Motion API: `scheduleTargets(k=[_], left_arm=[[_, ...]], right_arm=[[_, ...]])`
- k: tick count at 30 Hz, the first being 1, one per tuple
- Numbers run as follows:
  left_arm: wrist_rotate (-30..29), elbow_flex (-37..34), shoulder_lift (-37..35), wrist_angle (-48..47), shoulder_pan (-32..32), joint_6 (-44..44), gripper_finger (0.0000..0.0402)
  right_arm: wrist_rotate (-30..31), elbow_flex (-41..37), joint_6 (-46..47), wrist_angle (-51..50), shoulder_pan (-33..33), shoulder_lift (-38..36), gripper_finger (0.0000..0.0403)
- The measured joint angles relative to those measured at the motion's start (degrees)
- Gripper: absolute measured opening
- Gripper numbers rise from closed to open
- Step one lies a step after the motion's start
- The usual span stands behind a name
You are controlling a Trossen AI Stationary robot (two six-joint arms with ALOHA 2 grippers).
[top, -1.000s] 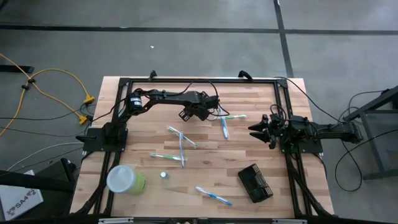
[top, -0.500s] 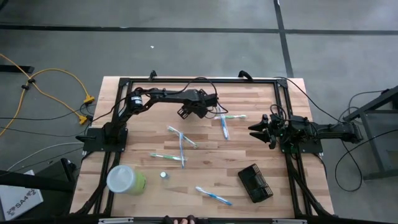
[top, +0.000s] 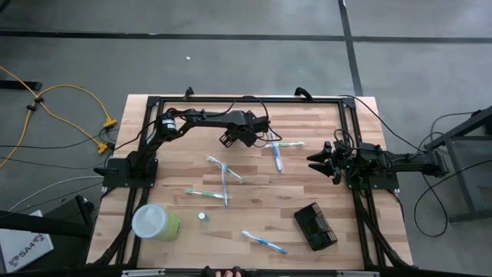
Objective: Pick & Place toothbrushing station
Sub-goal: Put the top blue mouthwash into the middle section of the of the black wire organizer
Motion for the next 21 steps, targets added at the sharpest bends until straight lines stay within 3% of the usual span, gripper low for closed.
scheduleTargets(k=[14,21], left_arm=[[1.2,0.0,-0.1,0.0,0.9,0.0,0.0205],[1.3,0.0,-0.1,-0.2,1.0,0.0,0.0159]], right_arm=[[0.0,0.0,0.0,0.0,0.0,0.0,0.0174],[0.0,0.0,0.0,0.0,0.0,0.0,0.0174]])
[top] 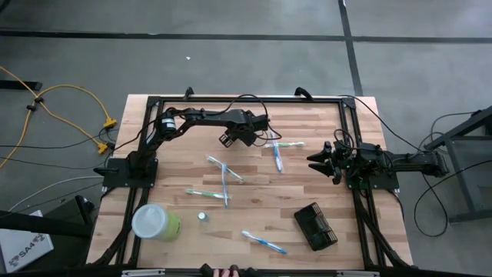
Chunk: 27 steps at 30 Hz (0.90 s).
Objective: Pick & Place toothbrushing station
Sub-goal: Put the top blue mouthwash into the middle section of the of the black wire organizer
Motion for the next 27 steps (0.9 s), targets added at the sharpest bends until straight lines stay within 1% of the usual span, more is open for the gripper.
scheduleTargets(k=[5,10,16,27], left_arm=[[1.0,0.0,0.0,0.1,0.7,-0.1,0.0123],[1.2,0.0,0.0,0.2,0.9,-0.4,0.0106],[1.2,0.0,0.0,0.2,0.8,-0.2,0.0097],[0.1,0.0,0.0,0.3,0.0,0.0,0.0095]], right_arm=[[0.0,0.0,0.0,0.0,0.0,0.0,0.0174],[0.0,0.0,0.0,0.0,0.0,0.0,0.0174],[0.0,0.0,0.0,0.0,0.0,0.0,0.0174],[0.0,0.0,0.0,0.0,0.0,0.0,0.0174]])
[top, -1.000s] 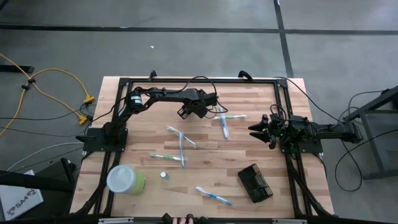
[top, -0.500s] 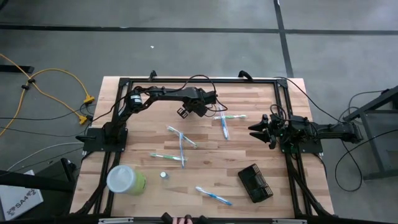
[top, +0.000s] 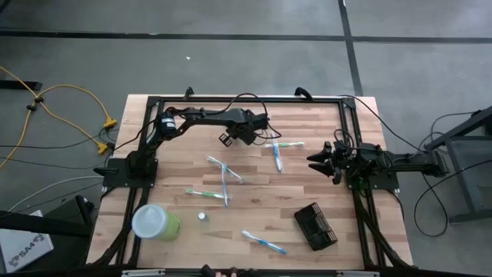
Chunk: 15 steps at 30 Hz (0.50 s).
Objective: Pick & Place toothbrushing station
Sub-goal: Put the top blue mouthwash into the middle section of the of the black wire organizer
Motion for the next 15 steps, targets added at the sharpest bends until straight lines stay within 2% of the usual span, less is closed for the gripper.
scheduleTargets(k=[15], left_arm=[[-3.6,0.0,0.0,1.3,-0.8,-0.6,0.0094]], right_arm=[[0.0,0.0,0.0,0.0,0.0,0.0,0.0174]])
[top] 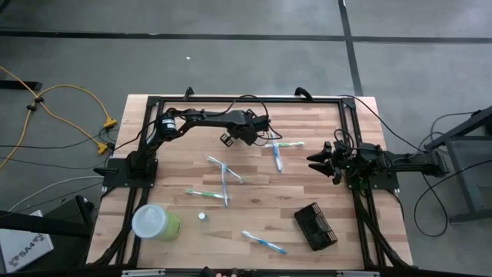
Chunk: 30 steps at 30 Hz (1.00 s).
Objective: Pick & Place toothbrushing station
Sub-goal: Put the top blue mouthwash into the middle section of the of the black wire organizer
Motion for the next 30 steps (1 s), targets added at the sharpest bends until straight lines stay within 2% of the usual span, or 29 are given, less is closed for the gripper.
scheduleTargets(k=[9,18,30], left_arm=[[-1.4,2.9,0.0,-1.5,-0.5,-0.1,0.0094],[-1.3,9.1,-0.8,-6.8,-1.5,-8.7,0.0094],[5.8,9.4,-9.0,-4.5,-3.0,-13.7,0.0094]], right_arm=[[0.0,0.0,0.0,0.0,0.0,0.0,0.0174],[0.0,0.0,0.0,0.0,0.0,0.0,0.0174],[0.0,0.0,0.0,0.0,0.0,0.0,0.0174]])
